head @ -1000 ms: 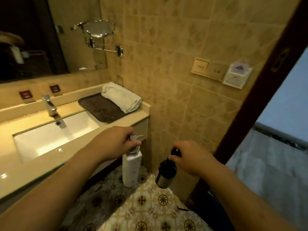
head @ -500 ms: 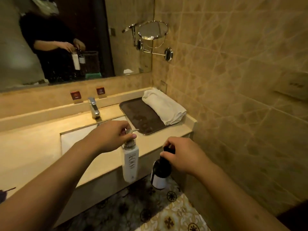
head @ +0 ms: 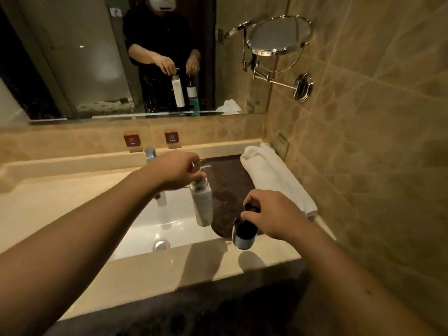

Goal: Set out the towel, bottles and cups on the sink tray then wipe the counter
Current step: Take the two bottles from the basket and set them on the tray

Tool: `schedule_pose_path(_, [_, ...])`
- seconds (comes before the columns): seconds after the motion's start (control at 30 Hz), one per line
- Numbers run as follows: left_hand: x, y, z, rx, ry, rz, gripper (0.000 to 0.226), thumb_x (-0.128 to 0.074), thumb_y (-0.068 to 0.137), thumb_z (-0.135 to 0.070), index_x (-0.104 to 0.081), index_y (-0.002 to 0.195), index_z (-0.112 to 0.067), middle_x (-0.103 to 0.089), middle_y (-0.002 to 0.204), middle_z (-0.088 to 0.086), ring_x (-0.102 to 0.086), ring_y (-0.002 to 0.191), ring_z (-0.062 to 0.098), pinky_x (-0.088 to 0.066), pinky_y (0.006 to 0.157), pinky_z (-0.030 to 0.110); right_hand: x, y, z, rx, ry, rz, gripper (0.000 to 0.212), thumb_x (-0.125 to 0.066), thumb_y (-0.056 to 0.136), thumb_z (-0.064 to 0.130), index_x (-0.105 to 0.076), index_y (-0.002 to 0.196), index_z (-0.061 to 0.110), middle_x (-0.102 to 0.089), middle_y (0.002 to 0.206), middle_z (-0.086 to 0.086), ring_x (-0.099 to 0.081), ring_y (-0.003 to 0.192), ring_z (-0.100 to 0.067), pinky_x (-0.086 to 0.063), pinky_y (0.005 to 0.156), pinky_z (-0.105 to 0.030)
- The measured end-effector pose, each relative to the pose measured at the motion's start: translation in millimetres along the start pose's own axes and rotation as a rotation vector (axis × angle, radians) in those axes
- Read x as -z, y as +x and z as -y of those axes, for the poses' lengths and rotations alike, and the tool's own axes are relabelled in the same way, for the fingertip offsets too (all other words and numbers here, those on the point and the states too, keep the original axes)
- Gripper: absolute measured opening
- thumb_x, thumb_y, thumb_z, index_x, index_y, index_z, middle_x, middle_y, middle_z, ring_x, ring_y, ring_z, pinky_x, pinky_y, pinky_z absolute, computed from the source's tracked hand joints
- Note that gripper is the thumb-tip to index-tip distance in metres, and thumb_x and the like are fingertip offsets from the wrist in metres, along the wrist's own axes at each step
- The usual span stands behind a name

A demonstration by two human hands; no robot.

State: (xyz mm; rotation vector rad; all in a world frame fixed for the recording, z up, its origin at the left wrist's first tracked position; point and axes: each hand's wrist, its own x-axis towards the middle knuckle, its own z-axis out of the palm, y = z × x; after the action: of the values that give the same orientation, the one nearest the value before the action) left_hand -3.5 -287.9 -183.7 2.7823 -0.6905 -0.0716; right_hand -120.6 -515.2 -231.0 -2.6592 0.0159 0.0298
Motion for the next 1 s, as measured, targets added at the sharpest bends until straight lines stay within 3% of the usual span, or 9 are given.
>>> schedule_pose_path(0.3, [-11.8, 153.2, 33.9, 0.002, 0.093, -0.046, 0.026, -0.059, 0.095, -0.046, -0.061, 0.108, -0.023, -0.058, 0.087, -0.004, -0.051, 0.073, 0.009, -0.037, 0.061, 0.027, 7.2, 135.6, -32.2, 0.005, 0.023, 0.037, 0.015, -0.072, 0.09, 0.038, -0.061, 0.1, 0.032, -0.058, 0.092, 0.013, -0.058, 0.085, -0.01, -0.038, 0.062, -0.013])
schedule_pose_path(0.53, [-37.7, 255.4, 74.5, -0.045, 0.043, -0.026, 0.036, -0.061, 0.093, -0.048, -0.063, 0.116, -0.021, -0.067, 0.1, 0.001, -0.058, 0.086, 0.016, -0.044, 0.071, 0.031, -21.4, 226.9, -37.4, -0.094, -0.007, 0.066, 0.021, -0.07, 0.092, 0.038, -0.065, 0.11, 0.028, -0.058, 0.094, 0.013, -0.058, 0.087, -0.011, -0.042, 0.069, -0.021])
schedule_pose_path(0.73, [-59.8, 320.0, 103.5, -0.07, -0.017, -0.059, 0.037, -0.062, 0.093, -0.048, -0.063, 0.117, -0.021, -0.065, 0.101, 0.0, -0.057, 0.086, 0.016, -0.044, 0.072, 0.031, -47.3, 299.7, -42.4, -0.107, -0.038, 0.052, 0.017, -0.07, 0.091, 0.038, -0.064, 0.105, 0.03, -0.059, 0.089, 0.013, -0.057, 0.083, -0.01, -0.04, 0.063, -0.02])
schedule_pose_path(0.87, [-67.2, 350.8, 119.3, -0.092, -0.018, -0.071, 0.039, -0.063, 0.092, -0.048, -0.064, 0.118, -0.02, -0.067, 0.104, 0.003, -0.056, 0.085, 0.016, -0.044, 0.071, 0.032, -59.7, 333.2, -38.8, -0.083, -0.056, 0.043, 0.02, -0.07, 0.09, 0.037, -0.065, 0.107, 0.027, -0.061, 0.092, 0.01, -0.059, 0.086, -0.014, -0.049, 0.071, -0.028])
schedule_pose_path(1.0, [-72.4, 374.1, 131.0, -0.105, -0.034, -0.068, 0.039, -0.064, 0.09, -0.049, -0.065, 0.116, -0.02, -0.062, 0.095, -0.002, -0.056, 0.082, 0.015, -0.043, 0.069, 0.032, -67.1, 360.6, -37.2, -0.091, -0.038, 0.045, 0.018, -0.07, 0.09, 0.035, -0.065, 0.105, 0.026, -0.061, 0.088, 0.009, -0.059, 0.085, -0.016, -0.047, 0.068, -0.029])
